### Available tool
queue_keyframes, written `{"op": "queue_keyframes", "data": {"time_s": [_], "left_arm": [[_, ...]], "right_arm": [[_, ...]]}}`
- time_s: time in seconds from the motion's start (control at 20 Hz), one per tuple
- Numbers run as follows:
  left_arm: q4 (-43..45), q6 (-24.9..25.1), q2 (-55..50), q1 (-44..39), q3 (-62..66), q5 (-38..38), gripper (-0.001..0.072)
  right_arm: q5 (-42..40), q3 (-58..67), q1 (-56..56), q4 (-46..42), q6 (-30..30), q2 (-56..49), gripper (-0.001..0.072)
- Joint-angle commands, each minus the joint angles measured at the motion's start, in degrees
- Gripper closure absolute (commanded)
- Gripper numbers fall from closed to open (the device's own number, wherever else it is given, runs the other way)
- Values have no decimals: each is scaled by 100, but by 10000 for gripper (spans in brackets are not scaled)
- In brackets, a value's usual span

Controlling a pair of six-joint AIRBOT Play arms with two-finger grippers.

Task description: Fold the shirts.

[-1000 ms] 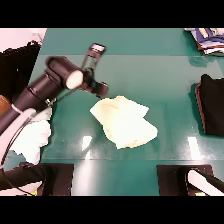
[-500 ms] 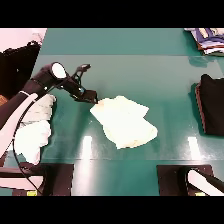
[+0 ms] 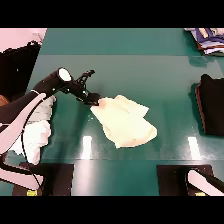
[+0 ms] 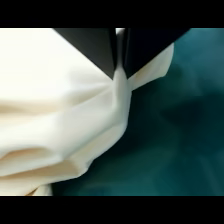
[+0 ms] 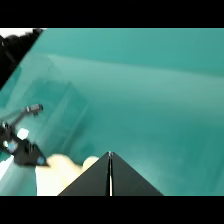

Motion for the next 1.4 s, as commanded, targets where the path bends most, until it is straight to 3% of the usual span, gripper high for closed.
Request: {"op": "queue_keyframes", "data": {"time_s": [0.0, 0.15, 0.2, 0.25, 0.3, 0.4, 0.55, 0.75, 0.9, 0.95, 1.05, 1.1, 1.35], "left_arm": [[-17, 31, -17, 188, 549, -361, 677], [-2, 31, -17, 291, 1154, -562, 677], [-7, 31, -17, 291, 1300, -566, 677], [-9, 31, -17, 289, 1390, -562, 677], [-31, 28, -17, 291, 1412, -527, 677], [-4, 31, -20, 291, 1405, -472, 677], [-7, 31, -20, 291, 1405, -466, 677], [-4, 31, -20, 291, 1405, -520, 677], [-4, 31, -20, 291, 1405, -566, 677], [-4, 31, -20, 291, 1405, -590, 678], [-2, 9, -7, 291, 1408, -632, 679], [26, -13, 52, 291, 1408, -619, 679], [1290, -431, 1333, 291, 1679, -131, 678]], "right_arm": [[595, -879, 2, -525, 166, 9, 690], [632, -2337, 4, -1198, 352, 7, 672], [625, -2914, 7, -1191, 348, 7, 486], [542, -3563, 24, -1145, 350, 2, 246], [398, -4197, 105, -1150, 348, -20, 226], [44, -5187, 413, -1145, 332, -162, 276], [-791, -6028, 1379, -1095, 282, -483, 276], [-1832, -6026, 2476, -505, 131, -1038, 276], [-1932, -5628, 2909, -520, 131, -1515, 280], [-1928, -5510, 2999, -560, 131, -1624, 314], [-1917, -5296, 3110, -741, 120, -1755, 613], [-1897, -5198, 3145, -820, 39, -1755, 690], [-1648, -4221, 2806, -1495, 68, -894, 691]]}}
